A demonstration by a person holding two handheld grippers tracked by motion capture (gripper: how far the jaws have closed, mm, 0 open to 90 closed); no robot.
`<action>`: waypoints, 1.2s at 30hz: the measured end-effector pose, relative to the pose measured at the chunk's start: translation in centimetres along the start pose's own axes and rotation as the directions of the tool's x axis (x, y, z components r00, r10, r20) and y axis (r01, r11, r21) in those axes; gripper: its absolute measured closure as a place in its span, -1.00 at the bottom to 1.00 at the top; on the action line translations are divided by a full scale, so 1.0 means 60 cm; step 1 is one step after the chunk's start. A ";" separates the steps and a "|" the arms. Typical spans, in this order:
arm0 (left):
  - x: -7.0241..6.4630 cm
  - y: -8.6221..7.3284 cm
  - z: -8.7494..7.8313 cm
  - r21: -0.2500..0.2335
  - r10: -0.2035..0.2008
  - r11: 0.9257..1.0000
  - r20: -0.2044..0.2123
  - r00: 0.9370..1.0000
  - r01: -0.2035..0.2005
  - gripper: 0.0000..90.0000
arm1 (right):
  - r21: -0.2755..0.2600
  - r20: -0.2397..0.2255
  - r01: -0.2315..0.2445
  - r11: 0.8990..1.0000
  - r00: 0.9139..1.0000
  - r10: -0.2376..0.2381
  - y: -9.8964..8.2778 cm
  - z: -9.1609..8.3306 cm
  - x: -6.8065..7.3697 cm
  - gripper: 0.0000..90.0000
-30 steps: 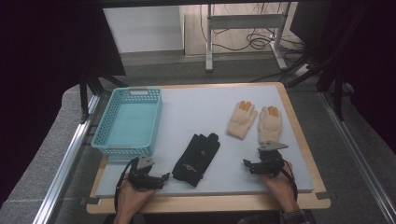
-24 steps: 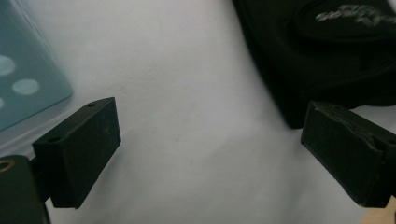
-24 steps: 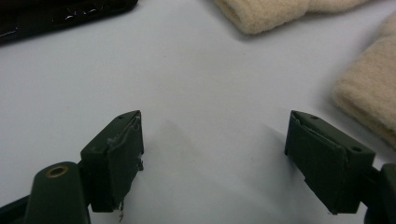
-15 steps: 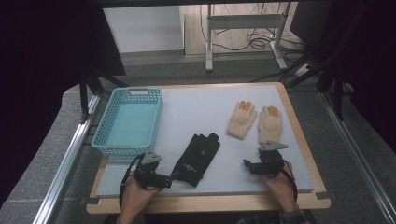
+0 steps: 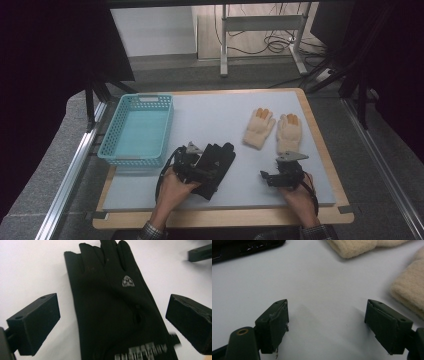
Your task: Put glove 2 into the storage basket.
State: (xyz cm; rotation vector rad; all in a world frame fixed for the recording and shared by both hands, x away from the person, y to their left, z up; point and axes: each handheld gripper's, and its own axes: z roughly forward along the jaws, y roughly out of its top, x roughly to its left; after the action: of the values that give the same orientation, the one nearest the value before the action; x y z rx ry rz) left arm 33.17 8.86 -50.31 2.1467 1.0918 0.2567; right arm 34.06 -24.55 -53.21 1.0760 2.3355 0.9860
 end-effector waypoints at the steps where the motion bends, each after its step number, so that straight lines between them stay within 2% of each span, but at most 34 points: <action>1: -0.001 0.004 0.007 0.014 -0.001 1.000 -0.007 1.000 0.001 -1.00 | 0.000 0.000 0.000 1.000 1.000 0.000 0.000 0.000 0.000 -0.58; 7: -0.002 0.012 0.045 0.097 -0.021 0.995 -0.013 1.000 0.023 -1.00 | -0.001 0.000 0.001 1.000 1.000 -0.001 0.000 0.000 0.000 -0.57; 10: -0.014 0.005 0.055 0.121 -0.004 0.993 -0.021 1.000 0.007 -1.00 | -0.001 0.000 0.002 1.000 1.000 -0.002 0.000 0.000 0.000 -0.57; 12: -0.024 0.002 0.061 0.148 0.021 0.989 -0.044 0.999 -0.015 -1.00 | -0.001 0.000 0.002 1.000 1.000 -0.002 0.000 0.000 0.000 -0.57; 16: -0.038 -0.005 0.061 0.161 0.040 0.987 -0.069 0.997 -0.028 -1.00 | -0.001 0.001 0.002 1.000 1.000 -0.002 0.000 0.000 0.000 -0.57; 18: -0.045 -0.010 0.062 0.165 0.062 0.985 -0.087 0.994 -0.047 -1.00 | 0.000 0.001 0.001 1.000 1.000 -0.001 0.000 0.000 0.000 -0.58; 21: -0.043 -0.014 0.061 0.155 0.047 0.987 -0.078 0.996 -0.035 -1.00 | 0.000 0.001 0.001 1.000 1.000 -0.001 0.000 0.000 0.000 -0.58; 25: -0.039 -0.008 0.059 0.166 0.025 0.986 -0.084 0.996 -0.011 -0.95 | 0.000 0.001 0.001 1.000 1.000 -0.001 0.000 0.000 0.000 -0.58; 29: -0.018 -0.004 0.047 0.155 0.002 0.988 -0.079 0.997 0.010 -0.56 | 0.000 0.001 0.001 1.000 1.000 -0.001 0.000 0.000 0.000 -0.58; 33: 0.000 -0.009 0.036 0.128 -0.003 0.992 -0.075 0.997 0.012 -0.01 | 0.000 0.001 0.001 1.000 1.000 -0.001 0.000 0.000 0.000 -0.58; 36: 0.013 -0.012 0.031 0.111 -0.016 0.994 -0.055 0.998 0.022 0.25 | 0.000 0.001 0.001 1.000 1.000 -0.001 0.000 0.000 0.000 -0.58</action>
State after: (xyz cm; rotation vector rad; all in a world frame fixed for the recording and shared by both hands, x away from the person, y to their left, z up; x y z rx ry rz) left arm 34.07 8.84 -52.26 2.2383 1.1813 0.2514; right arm 34.05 -24.54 -53.22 1.0753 2.3350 0.9855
